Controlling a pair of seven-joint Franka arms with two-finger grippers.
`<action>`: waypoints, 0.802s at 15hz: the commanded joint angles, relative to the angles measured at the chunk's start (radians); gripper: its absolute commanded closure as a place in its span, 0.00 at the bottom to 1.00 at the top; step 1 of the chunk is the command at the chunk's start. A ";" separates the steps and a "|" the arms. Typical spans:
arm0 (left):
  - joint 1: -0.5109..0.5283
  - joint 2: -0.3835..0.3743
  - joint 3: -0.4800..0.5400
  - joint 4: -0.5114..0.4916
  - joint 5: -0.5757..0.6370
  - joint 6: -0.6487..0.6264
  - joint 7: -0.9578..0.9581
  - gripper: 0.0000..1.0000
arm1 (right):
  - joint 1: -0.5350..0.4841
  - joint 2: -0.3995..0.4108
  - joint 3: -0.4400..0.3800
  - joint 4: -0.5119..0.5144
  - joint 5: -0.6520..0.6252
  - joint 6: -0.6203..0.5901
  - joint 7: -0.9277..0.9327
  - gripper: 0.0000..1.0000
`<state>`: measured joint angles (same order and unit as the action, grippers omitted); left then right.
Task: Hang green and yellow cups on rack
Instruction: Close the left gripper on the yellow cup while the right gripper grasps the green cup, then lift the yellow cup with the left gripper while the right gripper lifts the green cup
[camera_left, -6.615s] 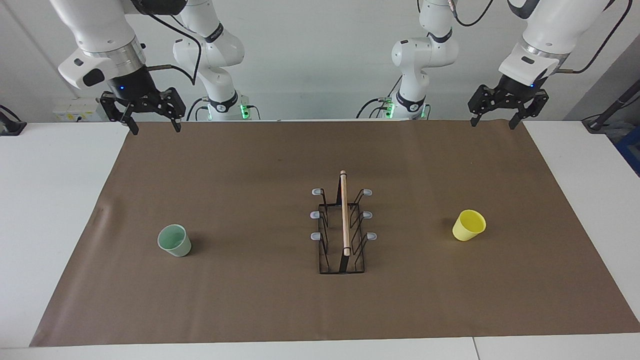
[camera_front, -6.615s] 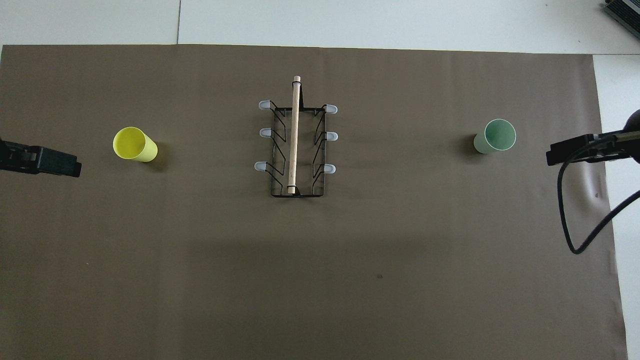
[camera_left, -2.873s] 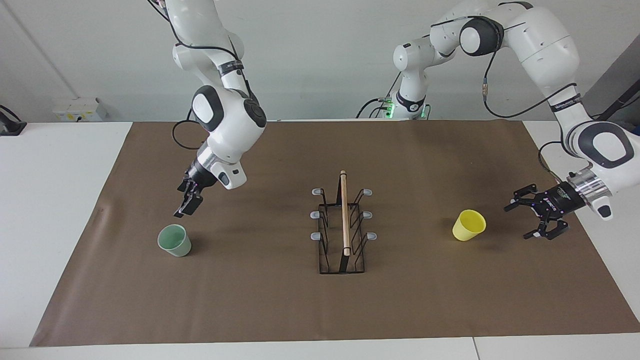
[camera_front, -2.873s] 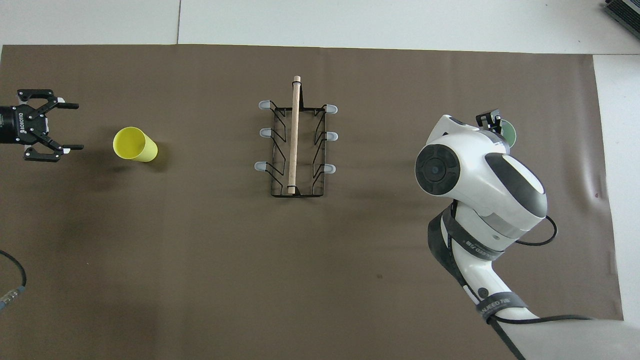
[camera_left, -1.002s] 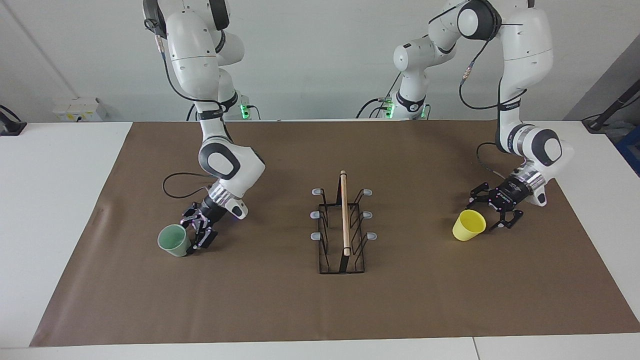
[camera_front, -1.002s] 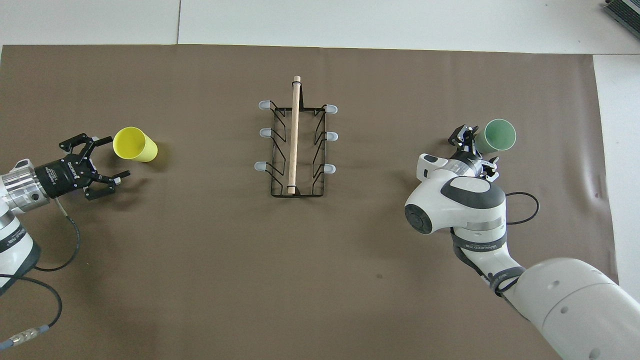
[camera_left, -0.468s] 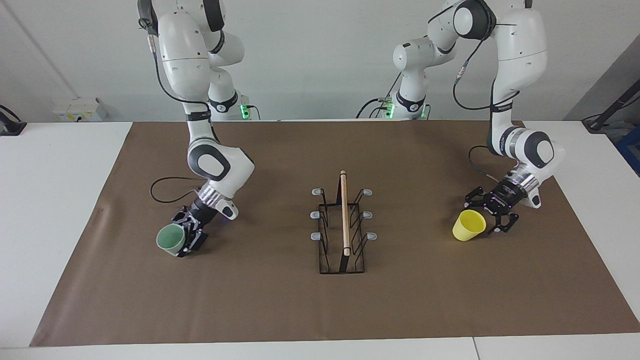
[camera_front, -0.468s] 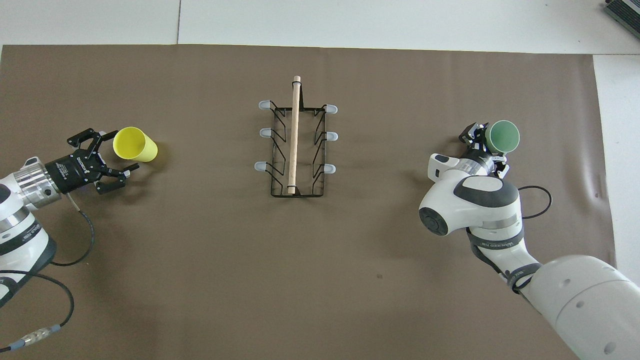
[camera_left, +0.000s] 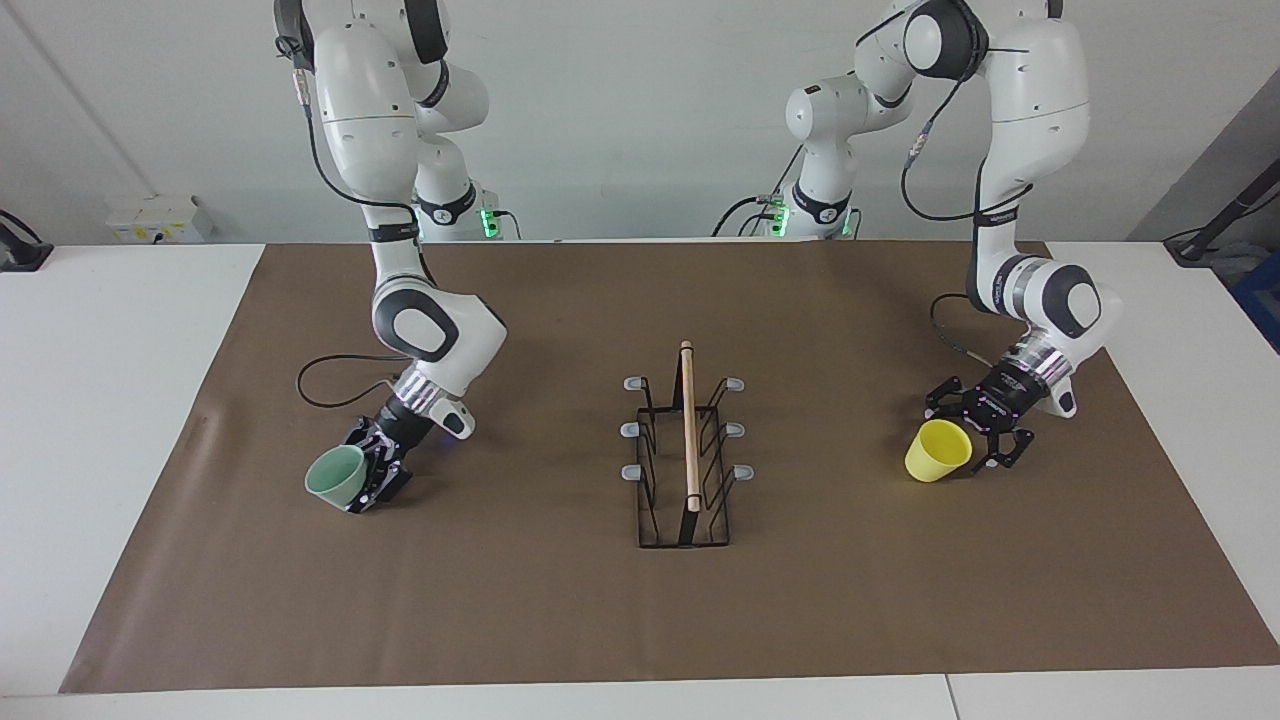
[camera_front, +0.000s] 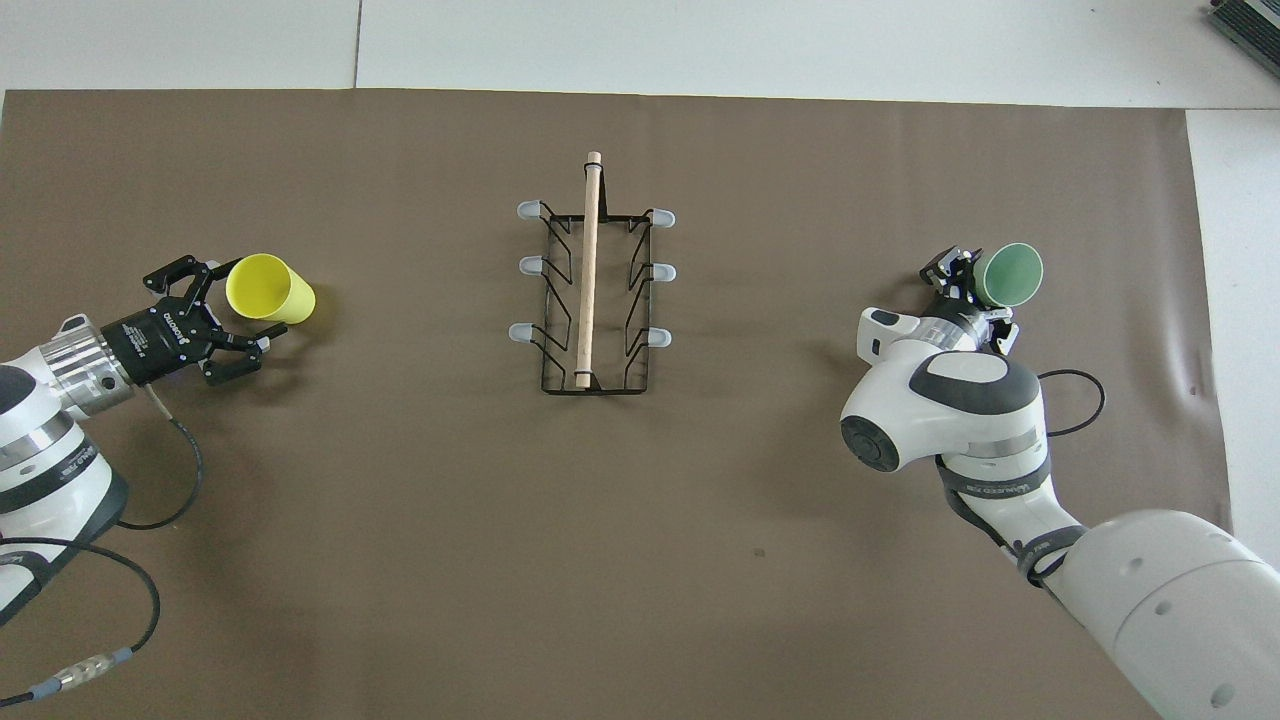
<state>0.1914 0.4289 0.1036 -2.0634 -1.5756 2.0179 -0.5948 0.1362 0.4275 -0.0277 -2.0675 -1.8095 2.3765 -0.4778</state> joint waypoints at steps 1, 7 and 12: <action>-0.026 -0.019 0.005 -0.030 -0.047 0.033 0.027 0.00 | -0.082 -0.059 0.008 -0.006 0.030 0.155 -0.028 1.00; -0.044 -0.015 0.005 -0.038 -0.080 0.047 0.058 0.00 | -0.173 -0.102 0.008 0.000 0.202 0.369 -0.038 1.00; -0.056 -0.009 0.005 -0.038 -0.101 0.062 0.069 0.00 | -0.162 -0.133 0.011 -0.016 0.326 0.380 -0.039 1.00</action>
<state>0.1518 0.4294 0.1022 -2.0792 -1.6448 2.0534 -0.5515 -0.0188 0.3220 -0.0240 -2.0619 -1.5384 2.7411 -0.4956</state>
